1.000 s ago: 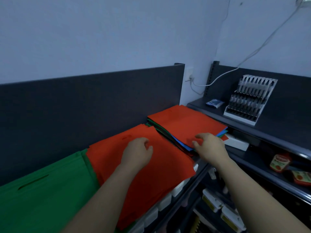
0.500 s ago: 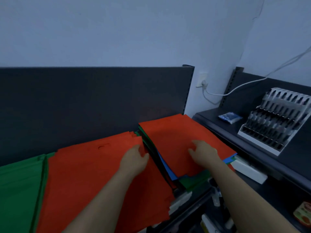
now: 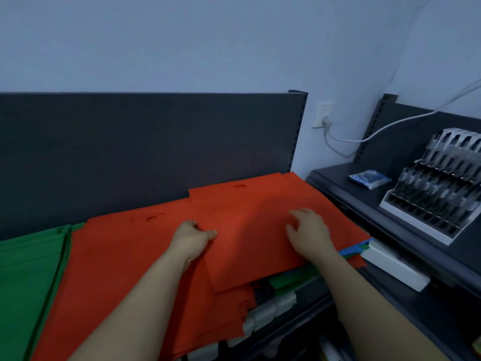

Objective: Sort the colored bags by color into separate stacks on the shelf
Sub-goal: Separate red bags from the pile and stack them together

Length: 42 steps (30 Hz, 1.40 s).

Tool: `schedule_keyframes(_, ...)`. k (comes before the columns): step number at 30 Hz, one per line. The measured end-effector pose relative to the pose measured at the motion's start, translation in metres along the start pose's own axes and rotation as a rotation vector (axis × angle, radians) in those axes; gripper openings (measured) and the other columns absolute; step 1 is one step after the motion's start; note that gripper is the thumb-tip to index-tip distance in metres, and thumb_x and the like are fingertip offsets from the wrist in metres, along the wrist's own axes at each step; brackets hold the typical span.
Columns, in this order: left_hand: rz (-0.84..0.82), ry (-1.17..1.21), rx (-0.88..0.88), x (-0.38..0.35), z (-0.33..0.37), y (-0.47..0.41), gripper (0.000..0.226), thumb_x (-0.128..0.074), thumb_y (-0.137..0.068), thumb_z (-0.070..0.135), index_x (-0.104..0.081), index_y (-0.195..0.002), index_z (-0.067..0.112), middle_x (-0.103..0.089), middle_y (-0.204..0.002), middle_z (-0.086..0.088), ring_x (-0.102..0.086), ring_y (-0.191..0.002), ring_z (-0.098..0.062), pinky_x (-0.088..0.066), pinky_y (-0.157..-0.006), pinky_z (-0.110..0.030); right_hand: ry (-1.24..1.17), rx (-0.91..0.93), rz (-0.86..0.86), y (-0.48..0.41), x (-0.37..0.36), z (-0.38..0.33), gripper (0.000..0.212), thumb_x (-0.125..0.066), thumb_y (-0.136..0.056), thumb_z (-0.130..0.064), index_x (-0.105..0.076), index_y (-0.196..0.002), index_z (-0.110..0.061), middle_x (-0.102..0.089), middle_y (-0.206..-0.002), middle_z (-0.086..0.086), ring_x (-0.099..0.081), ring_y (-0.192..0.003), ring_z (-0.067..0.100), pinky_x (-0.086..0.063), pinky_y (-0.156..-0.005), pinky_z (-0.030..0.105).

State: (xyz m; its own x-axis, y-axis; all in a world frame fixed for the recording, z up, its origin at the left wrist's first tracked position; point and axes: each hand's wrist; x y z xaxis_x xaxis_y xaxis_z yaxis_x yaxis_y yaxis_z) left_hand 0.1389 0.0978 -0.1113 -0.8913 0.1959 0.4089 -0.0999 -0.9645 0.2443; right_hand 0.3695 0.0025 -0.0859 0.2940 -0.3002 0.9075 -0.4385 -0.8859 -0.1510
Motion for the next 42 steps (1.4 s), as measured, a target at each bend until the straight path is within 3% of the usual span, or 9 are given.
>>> schedule_keyframes(3, 0.026, 0.023, -0.021, 0.0, -0.003, 0.001, 0.069, -0.069, -0.083, 0.027, -0.038, -0.141, 0.006, -0.05, -0.136, -0.01, -0.051, -0.121, -0.027, -0.039, -0.1, -0.03, 0.14, -0.111, -0.05, 0.003, 0.0, 0.013, 0.047, -0.046, -0.095, -0.037, -0.047, -0.137, -0.017, -0.049, -0.137, 0.01, -0.046, -0.124, 0.029, -0.037, -0.105, 0.041)
schedule_keyframes(8, 0.063, 0.096, -0.036, 0.005, -0.008, 0.0, 0.046, -0.075, -0.078, 0.027, -0.05, -0.114, 0.014, -0.062, -0.119, -0.009, -0.059, -0.103, -0.026, -0.047, -0.094, -0.036, -0.152, 0.036, -0.031, 0.009, -0.002, 0.014, 0.037, -0.05, -0.096, -0.028, -0.056, -0.131, -0.018, -0.059, -0.128, 0.005, -0.054, -0.115, 0.022, -0.041, -0.099, 0.031)
schedule_keyframes(13, 0.097, 0.044, -0.057, 0.008, -0.011, 0.005, 0.078, -0.076, -0.077, 0.036, -0.041, -0.14, 0.007, -0.051, -0.135, -0.009, -0.052, -0.121, -0.027, -0.041, -0.101, -0.033, -0.081, -0.113, -0.001, 0.007, 0.002, 0.031, 0.047, -0.051, -0.094, -0.034, -0.05, -0.136, -0.013, -0.051, -0.136, 0.01, -0.048, -0.121, 0.03, -0.04, -0.104, 0.041)
schedule_keyframes(16, 0.048, 0.099, -0.067, 0.011, -0.015, -0.001, 0.088, -0.08, -0.059, 0.052, -0.052, -0.13, 0.011, -0.061, -0.126, -0.005, -0.061, -0.109, -0.023, -0.047, -0.1, -0.04, -0.168, -0.075, -0.044, 0.01, -0.002, 0.031, 0.046, -0.055, -0.093, -0.029, -0.049, -0.137, -0.014, -0.052, -0.137, 0.007, -0.049, -0.122, 0.025, -0.038, -0.104, 0.031)
schedule_keyframes(22, 0.012, 0.199, -0.035, 0.012, -0.01, 0.008, 0.043, -0.08, -0.074, 0.026, -0.054, -0.107, 0.016, -0.064, -0.101, 0.0, -0.063, -0.094, -0.021, -0.051, -0.092, -0.037, -0.337, -0.115, -0.036, 0.004, 0.016, 0.029, 0.038, -0.048, -0.096, -0.022, -0.053, -0.133, -0.016, -0.057, -0.131, 0.004, -0.053, -0.118, 0.02, -0.041, -0.099, 0.029)
schedule_keyframes(26, 0.028, 0.179, -0.054, 0.011, -0.012, 0.009, 0.058, -0.079, -0.073, 0.035, -0.051, -0.118, 0.012, -0.064, -0.111, -0.004, -0.063, -0.099, -0.023, -0.051, -0.094, -0.042, -0.059, -0.141, -0.047, 0.004, 0.014, 0.027, 0.023, -0.04, -0.094, -0.02, -0.056, -0.107, -0.012, -0.064, -0.103, 0.01, -0.059, -0.094, 0.027, -0.045, -0.096, 0.042)
schedule_keyframes(30, 0.03, 0.184, -0.078, 0.012, -0.014, 0.01, 0.047, -0.077, -0.077, 0.025, -0.05, -0.114, 0.016, -0.063, -0.111, -0.004, -0.062, -0.099, -0.023, -0.051, -0.094, -0.042, -0.245, -0.09, -0.102, 0.005, 0.011, 0.019, 0.043, -0.043, -0.097, -0.02, -0.046, -0.138, -0.009, -0.053, -0.135, 0.01, -0.052, -0.121, 0.026, -0.041, -0.103, 0.039)
schedule_keyframes(35, 0.026, 0.144, -0.111, 0.006, -0.014, 0.011, 0.045, -0.077, -0.077, 0.019, -0.054, -0.116, 0.012, -0.066, -0.107, -0.003, -0.065, -0.095, -0.022, -0.052, -0.093, -0.041, -0.012, -0.175, -0.044, 0.0, 0.01, 0.031, 0.037, -0.042, -0.095, -0.026, -0.052, -0.127, -0.011, -0.059, -0.12, 0.011, -0.053, -0.109, 0.031, -0.045, -0.094, 0.043)
schedule_keyframes(42, -0.063, 0.189, -0.203, -0.014, 0.008, 0.024, 0.047, -0.074, -0.08, 0.008, -0.051, -0.12, 0.016, -0.067, -0.11, -0.003, -0.065, -0.097, -0.018, -0.051, -0.094, -0.038, -0.155, -0.213, -0.044, -0.004, 0.012, 0.03, 0.043, -0.051, -0.095, -0.034, -0.05, -0.127, -0.005, -0.06, -0.117, 0.009, -0.056, -0.108, 0.028, -0.041, -0.1, 0.047)
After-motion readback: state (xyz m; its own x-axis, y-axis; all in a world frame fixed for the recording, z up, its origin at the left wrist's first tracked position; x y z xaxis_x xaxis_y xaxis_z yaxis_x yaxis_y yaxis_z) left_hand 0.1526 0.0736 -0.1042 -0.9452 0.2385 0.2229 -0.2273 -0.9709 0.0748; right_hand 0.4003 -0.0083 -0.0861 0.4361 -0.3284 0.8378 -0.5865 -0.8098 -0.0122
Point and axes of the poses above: each hand's wrist, its own y-axis away from the middle knuckle, its own x-axis out of the back of the hand, z = x × y
